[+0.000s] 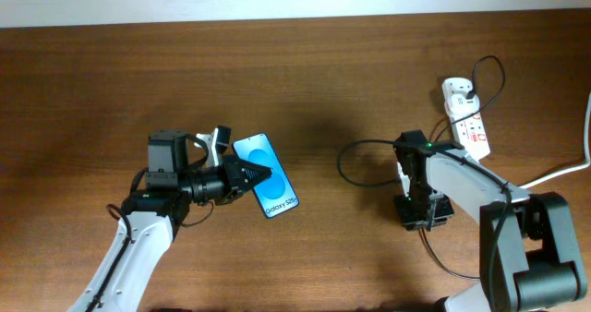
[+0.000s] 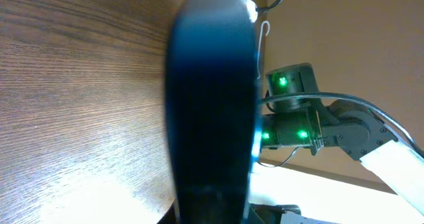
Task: Plug charger to phone and switch on socket
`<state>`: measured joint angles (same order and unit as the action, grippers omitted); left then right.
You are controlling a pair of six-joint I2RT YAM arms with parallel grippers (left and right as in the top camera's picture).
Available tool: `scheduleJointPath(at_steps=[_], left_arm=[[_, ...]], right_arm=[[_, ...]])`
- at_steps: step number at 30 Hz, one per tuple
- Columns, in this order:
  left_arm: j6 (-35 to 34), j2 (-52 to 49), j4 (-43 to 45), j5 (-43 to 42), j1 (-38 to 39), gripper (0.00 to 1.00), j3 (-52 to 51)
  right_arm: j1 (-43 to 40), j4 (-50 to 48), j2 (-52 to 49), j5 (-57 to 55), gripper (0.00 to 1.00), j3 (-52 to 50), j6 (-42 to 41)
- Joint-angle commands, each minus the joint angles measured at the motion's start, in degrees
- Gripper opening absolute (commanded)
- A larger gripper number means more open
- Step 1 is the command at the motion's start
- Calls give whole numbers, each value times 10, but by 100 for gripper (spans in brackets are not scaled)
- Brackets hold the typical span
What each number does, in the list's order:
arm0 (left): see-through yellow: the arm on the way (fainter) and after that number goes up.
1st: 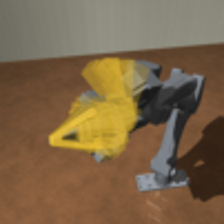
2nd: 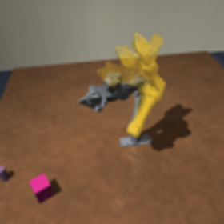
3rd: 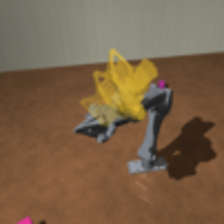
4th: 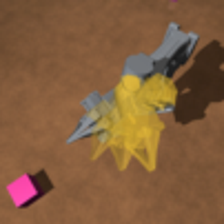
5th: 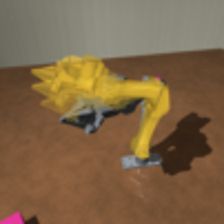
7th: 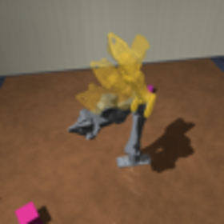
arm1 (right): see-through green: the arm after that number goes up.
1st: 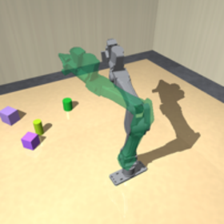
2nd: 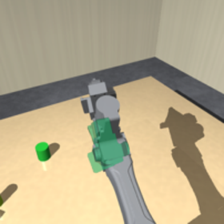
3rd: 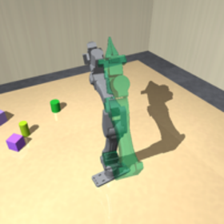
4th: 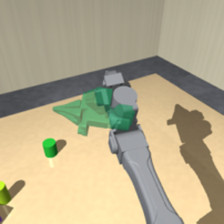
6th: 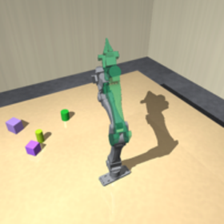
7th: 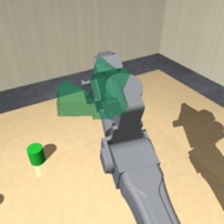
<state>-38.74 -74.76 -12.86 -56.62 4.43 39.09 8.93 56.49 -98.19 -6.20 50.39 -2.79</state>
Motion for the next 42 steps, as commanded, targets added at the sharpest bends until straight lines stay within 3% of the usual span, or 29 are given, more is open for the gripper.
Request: scheduleJointPath(at_steps=[1,6,9,11,15,18,20,24,29,31,42], left_arm=[[11,0,3,-26,-2,3,4],[61,0,15,-30,-2,0,4],[60,0,75,-30,-2,0,4],[53,0,146,-43,-3,0,4],[-142,-1,320,-54,-55,0,4],[-252,-3,354,-51,-53,0,4],[-283,-3,354,-51,-48,0,4],[-238,-3,357,-51,8,0,4],[-142,-3,266,-50,14,0,4],[-143,-3,265,-35,14,0,4],[-142,-3,265,-34,14,0,4]], right_arm=[[-3,-9,-5,6,4,-17,15],[-3,38,-5,94,4,71,15],[-3,72,-5,284,4,131,21],[-3,77,-3,477,4,141,103],[3,127,66,617,4,141,208],[65,93,140,605,5,141,207],[118,40,153,522,4,141,126],[208,-4,153,439,4,143,65],[245,-4,180,414,4,163,63],[245,-4,206,365,4,163,37],[287,-47,202,337,4,163,7]])
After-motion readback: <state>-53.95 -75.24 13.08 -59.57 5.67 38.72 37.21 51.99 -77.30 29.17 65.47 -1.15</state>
